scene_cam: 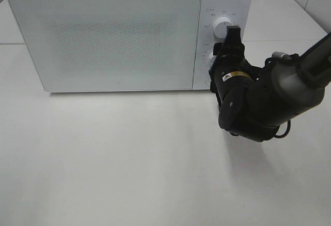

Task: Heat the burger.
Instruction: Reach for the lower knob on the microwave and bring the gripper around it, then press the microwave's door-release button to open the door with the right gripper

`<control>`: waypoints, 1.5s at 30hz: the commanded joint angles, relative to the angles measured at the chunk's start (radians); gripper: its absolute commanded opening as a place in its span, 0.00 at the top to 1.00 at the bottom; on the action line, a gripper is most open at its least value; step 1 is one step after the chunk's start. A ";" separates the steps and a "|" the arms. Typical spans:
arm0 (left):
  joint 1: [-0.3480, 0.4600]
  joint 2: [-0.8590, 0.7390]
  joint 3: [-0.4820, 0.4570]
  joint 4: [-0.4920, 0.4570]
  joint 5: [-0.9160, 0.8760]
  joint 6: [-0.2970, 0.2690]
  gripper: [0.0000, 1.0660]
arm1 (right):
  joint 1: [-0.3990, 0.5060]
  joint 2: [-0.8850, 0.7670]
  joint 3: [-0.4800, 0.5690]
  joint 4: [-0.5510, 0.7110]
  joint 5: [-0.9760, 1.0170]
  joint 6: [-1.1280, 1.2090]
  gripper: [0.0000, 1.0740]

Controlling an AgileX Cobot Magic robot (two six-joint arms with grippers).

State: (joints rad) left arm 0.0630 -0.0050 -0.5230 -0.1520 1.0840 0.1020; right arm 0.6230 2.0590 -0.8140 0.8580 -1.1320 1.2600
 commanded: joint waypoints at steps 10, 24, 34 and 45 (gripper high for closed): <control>-0.004 -0.017 0.003 0.000 -0.008 -0.007 0.08 | -0.025 -0.060 -0.033 -0.119 0.092 -0.299 0.34; -0.004 -0.017 0.003 0.000 -0.008 -0.007 0.08 | -0.034 -0.222 0.043 -0.137 0.613 -1.046 0.34; -0.004 -0.017 0.003 0.000 -0.008 -0.007 0.08 | -0.150 -0.401 0.041 -0.443 1.092 -1.360 0.34; -0.004 -0.017 0.003 0.000 -0.008 -0.007 0.08 | -0.179 -0.671 0.041 -0.714 1.471 -1.360 0.29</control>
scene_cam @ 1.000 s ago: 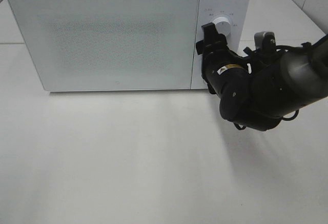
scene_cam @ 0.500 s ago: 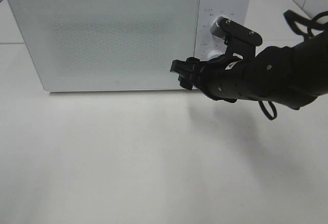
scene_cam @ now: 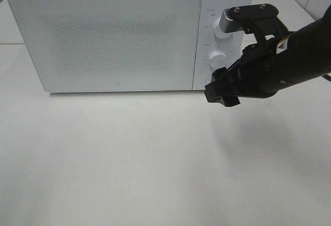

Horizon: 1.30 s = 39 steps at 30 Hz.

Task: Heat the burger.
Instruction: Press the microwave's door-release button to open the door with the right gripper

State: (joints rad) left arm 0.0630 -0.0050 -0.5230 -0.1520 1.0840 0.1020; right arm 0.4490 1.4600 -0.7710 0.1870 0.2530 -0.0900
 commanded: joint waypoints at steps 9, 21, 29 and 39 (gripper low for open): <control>-0.004 -0.017 0.003 0.000 -0.008 -0.007 0.08 | -0.005 -0.296 -0.002 -0.051 0.284 -0.010 0.27; -0.004 -0.017 0.003 0.000 -0.008 -0.007 0.08 | -0.005 -0.501 -0.001 -0.059 0.509 -0.011 0.28; -0.004 -0.017 0.003 0.000 -0.008 -0.007 0.08 | -0.036 -0.683 0.054 -0.141 0.562 0.046 0.28; -0.004 -0.017 0.003 0.000 -0.008 -0.007 0.08 | -0.294 -0.962 0.152 -0.138 0.656 0.042 0.29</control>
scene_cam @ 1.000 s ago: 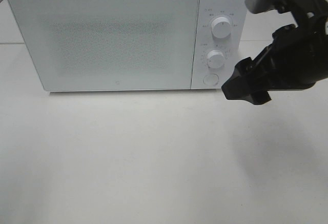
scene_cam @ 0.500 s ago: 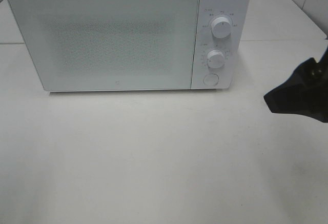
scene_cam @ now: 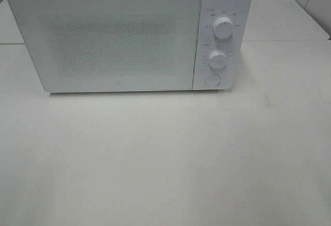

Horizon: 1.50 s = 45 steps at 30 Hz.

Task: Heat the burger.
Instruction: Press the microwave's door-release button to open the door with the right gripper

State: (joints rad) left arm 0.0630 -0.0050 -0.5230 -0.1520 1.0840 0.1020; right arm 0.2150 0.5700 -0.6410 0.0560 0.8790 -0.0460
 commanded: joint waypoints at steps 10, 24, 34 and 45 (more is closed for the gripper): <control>-0.004 -0.017 0.003 0.000 -0.008 -0.007 0.08 | -0.135 -0.388 0.119 -0.007 0.068 0.037 0.29; -0.004 -0.017 0.003 0.000 -0.008 -0.007 0.08 | -0.167 -0.600 0.144 -0.094 0.115 0.072 0.29; -0.004 -0.017 0.003 0.000 -0.008 -0.007 0.08 | -0.167 -0.600 0.144 -0.092 0.114 0.065 0.29; -0.004 -0.017 0.003 0.000 -0.008 -0.007 0.08 | -0.167 -0.458 0.120 -0.093 -0.047 0.040 0.29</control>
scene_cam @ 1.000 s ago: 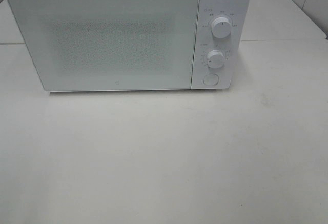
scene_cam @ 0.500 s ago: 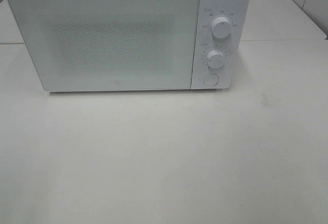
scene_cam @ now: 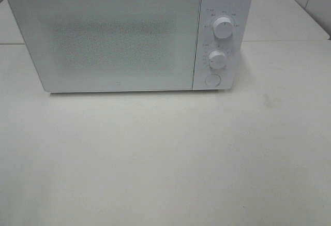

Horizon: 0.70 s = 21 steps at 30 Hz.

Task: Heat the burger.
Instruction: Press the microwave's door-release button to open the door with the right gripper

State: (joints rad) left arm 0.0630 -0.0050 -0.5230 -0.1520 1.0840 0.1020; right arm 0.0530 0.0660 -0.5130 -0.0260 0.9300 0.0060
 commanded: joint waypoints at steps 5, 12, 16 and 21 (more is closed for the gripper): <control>-0.004 -0.017 0.003 0.000 -0.008 -0.007 0.08 | -0.003 0.148 -0.008 -0.010 -0.220 -0.006 0.29; -0.004 -0.017 0.003 0.000 -0.008 -0.007 0.08 | -0.003 0.360 -0.008 0.009 -0.412 -0.012 0.29; -0.004 -0.017 0.003 0.000 -0.008 -0.007 0.08 | -0.003 0.500 -0.008 0.016 -0.540 -0.006 0.29; -0.004 -0.017 0.003 0.000 -0.008 -0.007 0.08 | -0.003 0.609 -0.008 0.017 -0.657 -0.006 0.29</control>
State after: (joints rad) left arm 0.0630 -0.0050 -0.5230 -0.1520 1.0840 0.1020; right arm 0.0530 0.6610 -0.5150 -0.0120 0.3090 0.0070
